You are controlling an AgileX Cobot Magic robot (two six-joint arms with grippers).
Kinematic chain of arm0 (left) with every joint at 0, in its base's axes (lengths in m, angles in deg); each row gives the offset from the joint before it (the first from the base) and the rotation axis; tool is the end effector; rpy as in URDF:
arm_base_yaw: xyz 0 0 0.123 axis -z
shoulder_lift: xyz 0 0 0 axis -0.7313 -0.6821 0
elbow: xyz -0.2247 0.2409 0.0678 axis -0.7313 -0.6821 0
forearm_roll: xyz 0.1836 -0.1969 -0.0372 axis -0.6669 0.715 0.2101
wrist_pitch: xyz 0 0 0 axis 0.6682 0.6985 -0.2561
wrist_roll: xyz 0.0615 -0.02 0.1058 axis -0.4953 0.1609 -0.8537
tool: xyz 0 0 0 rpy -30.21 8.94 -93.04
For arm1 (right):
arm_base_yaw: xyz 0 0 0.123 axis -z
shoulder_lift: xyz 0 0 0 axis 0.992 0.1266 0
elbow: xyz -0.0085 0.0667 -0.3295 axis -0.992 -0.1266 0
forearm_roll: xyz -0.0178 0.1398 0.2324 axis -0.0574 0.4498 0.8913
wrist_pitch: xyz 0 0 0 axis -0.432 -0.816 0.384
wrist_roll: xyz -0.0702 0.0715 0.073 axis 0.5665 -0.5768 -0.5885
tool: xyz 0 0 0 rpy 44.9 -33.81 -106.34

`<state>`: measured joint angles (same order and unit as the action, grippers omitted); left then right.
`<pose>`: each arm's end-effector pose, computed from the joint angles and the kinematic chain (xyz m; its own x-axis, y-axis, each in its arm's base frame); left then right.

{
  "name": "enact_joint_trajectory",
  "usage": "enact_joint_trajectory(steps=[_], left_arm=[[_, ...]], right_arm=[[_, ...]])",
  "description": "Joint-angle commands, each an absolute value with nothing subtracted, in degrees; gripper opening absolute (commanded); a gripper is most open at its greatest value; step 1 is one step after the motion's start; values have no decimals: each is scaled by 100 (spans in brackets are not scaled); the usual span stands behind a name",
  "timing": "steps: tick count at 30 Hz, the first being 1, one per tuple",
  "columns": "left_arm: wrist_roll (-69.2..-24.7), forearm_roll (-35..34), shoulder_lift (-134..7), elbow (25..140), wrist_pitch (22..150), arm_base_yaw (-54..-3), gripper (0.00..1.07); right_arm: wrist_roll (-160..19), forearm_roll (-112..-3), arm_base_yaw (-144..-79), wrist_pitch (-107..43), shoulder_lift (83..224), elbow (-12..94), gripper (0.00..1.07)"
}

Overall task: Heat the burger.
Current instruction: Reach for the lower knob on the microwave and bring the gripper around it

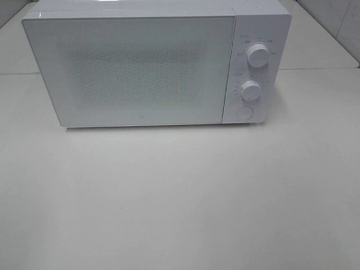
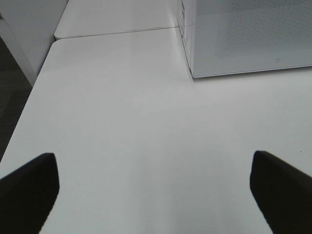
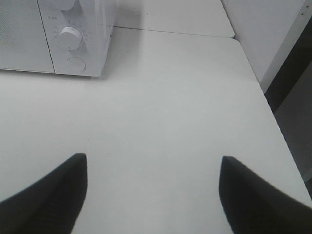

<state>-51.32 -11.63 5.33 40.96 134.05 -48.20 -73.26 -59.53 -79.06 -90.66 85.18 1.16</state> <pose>-0.0093 -0.0068 0.2759 -0.4210 0.1013 -0.9014 0.0742 0.9943 0.0771 -0.0032 -0.0027 0.2793 -0.3844 -0.0199 -0.9230 0.0689 0.9964 -0.0502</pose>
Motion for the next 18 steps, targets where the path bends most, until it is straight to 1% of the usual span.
enact_joint_trajectory(steps=[1,3,4,5,6,7,8,9,10,11,12,14,15,16,18], left_arm=[[-5080,-1163,659,4067,13388,-4831,101],[-5080,-1163,659,4067,13388,-4831,101],[-5080,-1163,659,4067,13388,-4831,101],[-5080,-1163,659,4067,13388,-4831,101],[-5080,-1163,659,4067,13388,-4831,101],[-5080,-1163,659,4067,13388,-4831,101],[-5080,-1163,659,4067,13388,-4831,101],[-5080,-1163,659,4067,13388,-4831,101],[-5080,-1163,659,4067,13388,-4831,101],[-5080,-1163,659,4067,13388,-4831,101],[-5080,-1163,659,4067,13388,-4831,101],[-5080,-1163,659,4067,13388,-4831,101],[-5080,-1163,659,4067,13388,-4831,101],[-5080,-1163,659,4067,13388,-4831,101],[-5080,-1163,659,4067,13388,-4831,101]], right_arm=[[-7263,-5976,-7889,-8849,8970,225,75],[-7263,-5993,-7889,-8700,9062,271,75],[-7257,-5993,-7889,-8070,9194,294,76],[-7257,-5993,-7889,-8070,9194,294,76],[-7240,-5993,-7889,-7628,9257,294,77],[-7194,-5993,-7889,-6740,9434,277,77],[-7194,-5993,-7889,-6740,9434,277,77],[-7114,-5993,-7889,-6024,9675,208,77],[-7114,-5993,-7889,-5680,9835,162,77],[-7114,-5993,-7889,-5680,9835,162,77],[-7114,-5993,-7889,-5130,10133,65,77],[-7114,-5993,-7889,-4832,10299,-4,77],[-7108,-5993,-7889,-4173,10637,-164,76],[-7108,-5993,-7889,-4173,10637,-164,76],[-7108,-5993,-7889,-3136,11113,-468,76]])
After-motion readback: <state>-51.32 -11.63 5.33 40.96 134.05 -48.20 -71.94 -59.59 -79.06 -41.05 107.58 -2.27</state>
